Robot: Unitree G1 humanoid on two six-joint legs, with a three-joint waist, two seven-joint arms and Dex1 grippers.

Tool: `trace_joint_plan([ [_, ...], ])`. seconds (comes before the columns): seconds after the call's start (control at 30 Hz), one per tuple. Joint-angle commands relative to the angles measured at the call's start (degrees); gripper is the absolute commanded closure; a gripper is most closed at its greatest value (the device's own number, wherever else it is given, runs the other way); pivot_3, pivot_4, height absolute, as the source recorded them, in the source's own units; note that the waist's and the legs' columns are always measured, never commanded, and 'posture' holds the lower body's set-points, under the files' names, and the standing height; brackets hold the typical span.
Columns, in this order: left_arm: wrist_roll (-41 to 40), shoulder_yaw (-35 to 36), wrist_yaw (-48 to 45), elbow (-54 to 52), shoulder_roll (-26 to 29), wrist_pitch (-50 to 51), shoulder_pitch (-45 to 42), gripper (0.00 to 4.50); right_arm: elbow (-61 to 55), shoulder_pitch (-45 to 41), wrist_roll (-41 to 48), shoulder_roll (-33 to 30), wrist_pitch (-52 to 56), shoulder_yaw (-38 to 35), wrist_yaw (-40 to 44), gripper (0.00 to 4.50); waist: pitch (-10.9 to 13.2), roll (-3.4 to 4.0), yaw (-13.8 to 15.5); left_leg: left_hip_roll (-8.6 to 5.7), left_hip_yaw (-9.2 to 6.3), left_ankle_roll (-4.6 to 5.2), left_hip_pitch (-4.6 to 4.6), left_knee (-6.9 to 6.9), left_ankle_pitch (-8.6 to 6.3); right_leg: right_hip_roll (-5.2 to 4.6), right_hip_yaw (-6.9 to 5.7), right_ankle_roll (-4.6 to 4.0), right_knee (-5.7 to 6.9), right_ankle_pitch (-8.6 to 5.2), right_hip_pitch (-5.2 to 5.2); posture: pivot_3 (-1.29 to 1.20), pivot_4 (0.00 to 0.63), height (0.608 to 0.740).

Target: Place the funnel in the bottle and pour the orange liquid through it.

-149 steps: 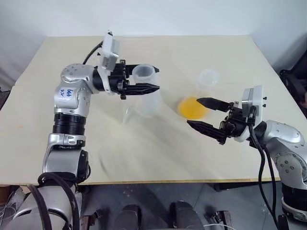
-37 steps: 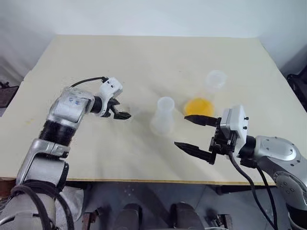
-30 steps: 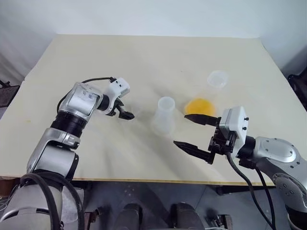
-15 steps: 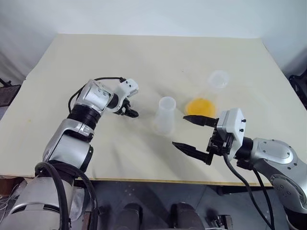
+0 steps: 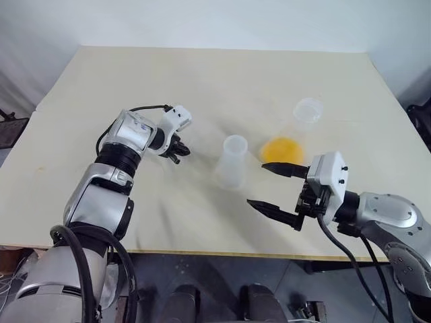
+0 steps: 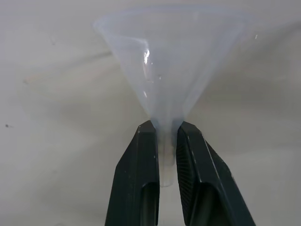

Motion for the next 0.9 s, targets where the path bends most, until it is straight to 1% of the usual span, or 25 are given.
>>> trace_joint_plan([
  [0.03, -2.44, 4.62, 0.52, -2.63, 1.6, -1.71, -0.87, 4.3, 0.97, -0.76, -0.73, -0.88, -2.16, -2.01, 1.53, 0.0, 0.0, 0.0, -0.07, 0.01, 0.0, 0.0, 0.0, 0.0, 0.0, 0.0, 0.0, 0.0, 0.0, 0.0, -0.01, 0.0, 0.15, 0.74],
  [0.07, -4.87, 8.31, 1.55, -4.23, 2.04, -3.33, -0.18, 4.3, 1.51, -0.9, -0.53, -0.76, -2.39, -2.51, 1.75, 0.0, 0.0, 0.0, -0.12, 0.01, 0.0, 0.0, 0.0, 0.0, 0.0, 0.0, 0.0, 0.0, 0.01, 0.0, -0.02, 0.0, 0.15, 0.74],
  [0.13, -8.0, 13.2, 2.54, -6.8, 2.77, -5.36, 0.92, 4.3, 2.17, -1.33, 0.02, -0.38, -2.6, -3.29, 1.9, 0.0, 0.0, 0.0, -0.15, 0.04, -0.01, 0.0, -0.01, 0.0, 0.0, 0.0, 0.0, 0.0, 0.02, 0.0, -0.04, 0.0, 0.15, 0.74],
  [0.23, -11.73, 18.14, 3.02, -10.9, 3.45, -8.0, 2.46, 4.3, 2.58, -2.72, 1.86, 0.63, -2.11, -4.39, 1.21, 0.0, 0.0, 0.0, -0.21, 0.05, -0.02, -0.01, -0.02, 0.01, 0.0, 0.0, 0.0, 0.0, 0.04, 0.0, -0.06, 0.0, 0.15, 0.74],
  [0.3, -15.16, 21.74, 2.82, -14.48, 2.92, -10.03, 3.43, 4.3, 2.78, -3.87, 3.44, 1.24, -1.49, -5.31, 0.56, 0.0, 0.0, 0.0, -0.19, 0.06, -0.03, -0.01, -0.02, 0.01, 0.0, 0.0, -0.01, 0.0, 0.04, 0.0, -0.06, 0.0, 0.15, 0.74],
  [0.37, -18.07, 23.92, 2.15, -17.73, 2.27, -10.22, 4.1, 4.3, 3.34, -5.17, 4.76, 1.51, -0.83, -6.22, 0.08, 0.0, 0.0, 0.0, -0.19, 0.06, -0.04, -0.01, -0.02, 0.03, 0.0, 0.0, -0.01, 0.0, 0.05, 0.0, -0.06, 0.0, 0.15, 0.74],
  [0.5, -24.0, 26.78, -0.4, -22.32, -0.27, -12.06, 5.01, 4.3, 4.89, -7.36, 6.84, 1.04, 0.22, -7.62, -0.15, 0.0, 0.0, 0.0, 0.12, 0.0, -0.1, -0.01, -0.04, 0.08, 0.0, -0.04, -0.03, 0.02, 0.07, 0.02, -0.03, 0.0, 0.15, 0.74],
  [0.63, -30.39, 29.19, -3.71, -23.63, -5.0, -14.77, 3.86, 4.3, 6.44, -9.38, 8.72, 0.7, 1.16, -8.58, -0.01, 0.0, 0.0, 0.0, 0.17, -0.04, -0.11, 0.0, -0.05, 0.09, 0.01, -0.09, -0.07, 0.03, 0.08, 0.02, -0.01, 0.0, 0.15, 0.74],
  [0.8, -34.44, 28.01, -10.52, -24.36, -8.34, -17.63, 4.73, 4.3, 6.9, -9.82, 8.48, 0.19, 1.3, -8.26, 0.84, 0.0, 0.0, 0.0, -0.22, -0.03, -0.07, 0.01, -0.05, 0.06, 0.01, -0.06, -0.09, 0.03, 0.07, 0.02, -0.01, 0.0, 0.15, 0.74],
  [0.9, -35.47, 26.85, -13.37, -25.24, -9.0, -17.52, 6.1, 4.3, 6.47, -9.47, 8.26, 0.09, 1.3, -8.38, 0.8, 0.0, 0.0, 0.0, -0.34, 0.0, 0.0, 0.01, -0.04, 0.06, 0.01, -0.04, -0.09, 0.03, 0.07, 0.02, -0.01, 0.0, 0.15, 0.74],
])
